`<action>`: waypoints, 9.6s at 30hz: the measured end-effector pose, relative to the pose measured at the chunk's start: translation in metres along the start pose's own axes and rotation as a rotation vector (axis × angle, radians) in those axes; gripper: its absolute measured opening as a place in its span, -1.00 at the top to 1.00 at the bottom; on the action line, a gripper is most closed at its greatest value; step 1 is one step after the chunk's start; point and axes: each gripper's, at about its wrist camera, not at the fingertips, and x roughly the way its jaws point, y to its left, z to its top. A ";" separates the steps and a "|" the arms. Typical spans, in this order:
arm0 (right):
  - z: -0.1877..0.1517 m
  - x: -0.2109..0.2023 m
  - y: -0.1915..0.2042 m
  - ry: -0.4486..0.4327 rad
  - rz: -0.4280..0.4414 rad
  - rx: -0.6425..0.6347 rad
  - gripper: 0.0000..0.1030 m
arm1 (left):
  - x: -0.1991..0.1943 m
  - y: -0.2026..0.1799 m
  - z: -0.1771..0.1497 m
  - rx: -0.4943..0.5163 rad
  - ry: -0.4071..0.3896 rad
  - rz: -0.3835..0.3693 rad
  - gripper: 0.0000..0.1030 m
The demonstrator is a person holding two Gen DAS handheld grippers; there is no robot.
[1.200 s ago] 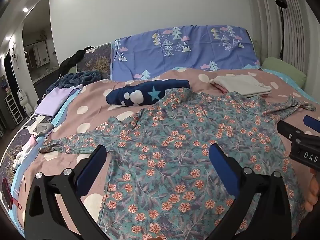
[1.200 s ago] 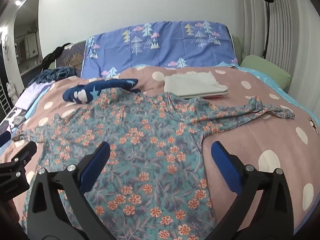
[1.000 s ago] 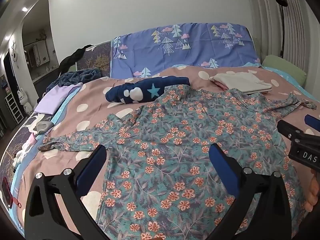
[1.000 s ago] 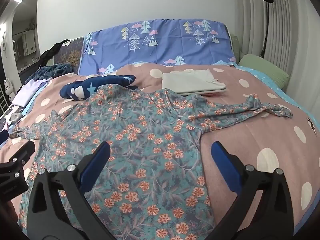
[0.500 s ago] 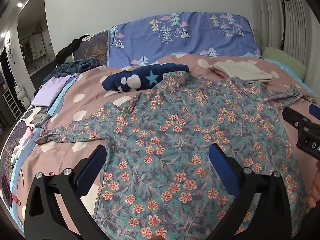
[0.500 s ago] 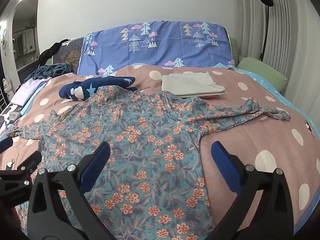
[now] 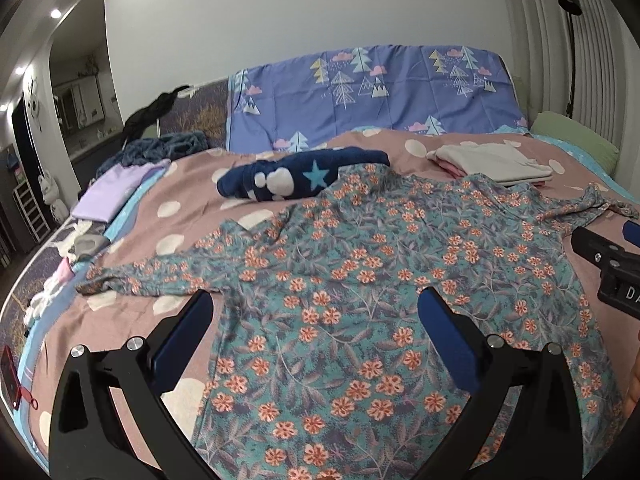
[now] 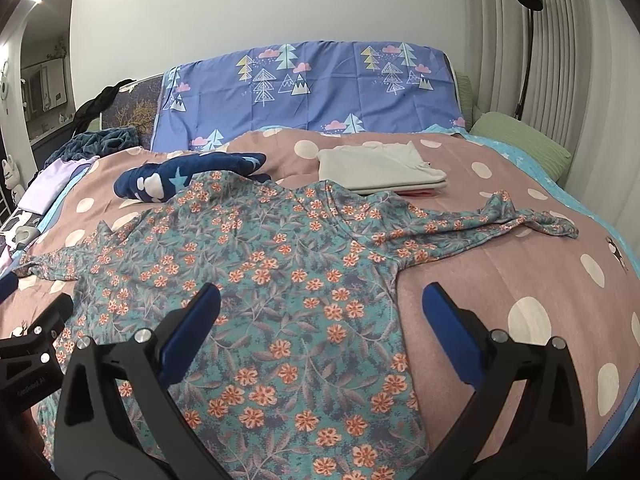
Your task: Fold small clothes
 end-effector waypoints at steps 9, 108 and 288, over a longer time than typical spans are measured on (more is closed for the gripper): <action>0.000 0.000 0.000 0.005 0.011 -0.006 -0.96 | 0.004 0.006 0.002 -0.018 -0.002 0.009 -0.97; -0.016 0.030 0.030 0.132 0.034 -0.098 -0.91 | 0.044 0.064 -0.028 -0.229 0.156 -0.327 -0.42; -0.007 0.178 -0.002 0.297 0.472 0.026 -0.18 | 0.213 0.145 0.072 -0.344 0.161 -0.492 0.75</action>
